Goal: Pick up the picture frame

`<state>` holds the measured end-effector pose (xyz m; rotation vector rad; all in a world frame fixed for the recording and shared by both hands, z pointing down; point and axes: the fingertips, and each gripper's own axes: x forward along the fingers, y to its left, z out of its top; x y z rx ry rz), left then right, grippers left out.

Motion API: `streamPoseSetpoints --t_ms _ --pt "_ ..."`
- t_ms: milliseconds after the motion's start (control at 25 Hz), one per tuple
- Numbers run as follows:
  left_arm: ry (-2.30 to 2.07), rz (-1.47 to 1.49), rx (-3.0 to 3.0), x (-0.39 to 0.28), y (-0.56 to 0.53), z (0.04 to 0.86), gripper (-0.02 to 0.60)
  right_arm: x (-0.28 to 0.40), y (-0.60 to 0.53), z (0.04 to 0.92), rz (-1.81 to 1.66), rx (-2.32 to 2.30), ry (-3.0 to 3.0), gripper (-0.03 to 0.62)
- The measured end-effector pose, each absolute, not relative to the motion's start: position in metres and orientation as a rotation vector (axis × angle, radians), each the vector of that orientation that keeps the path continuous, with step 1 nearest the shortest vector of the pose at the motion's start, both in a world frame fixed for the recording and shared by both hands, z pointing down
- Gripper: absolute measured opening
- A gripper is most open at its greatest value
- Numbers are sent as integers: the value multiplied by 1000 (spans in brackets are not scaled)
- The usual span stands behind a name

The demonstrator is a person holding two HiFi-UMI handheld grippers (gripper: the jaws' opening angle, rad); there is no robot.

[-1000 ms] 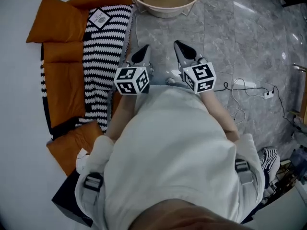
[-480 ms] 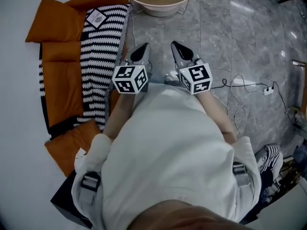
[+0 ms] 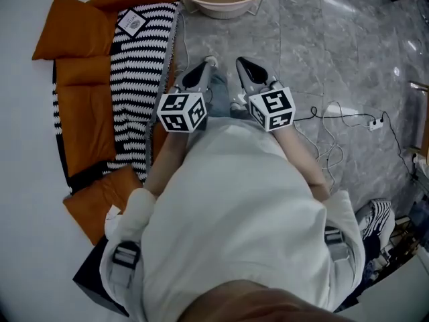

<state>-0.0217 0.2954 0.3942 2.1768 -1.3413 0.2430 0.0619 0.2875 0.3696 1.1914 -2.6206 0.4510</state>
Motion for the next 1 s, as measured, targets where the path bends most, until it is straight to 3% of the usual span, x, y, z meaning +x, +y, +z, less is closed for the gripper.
streamPoseSetpoints --t_ms 1000 --pt "-1280 316 2174 -54 55 405 0 37 52 376 459 1238 -2507 2"
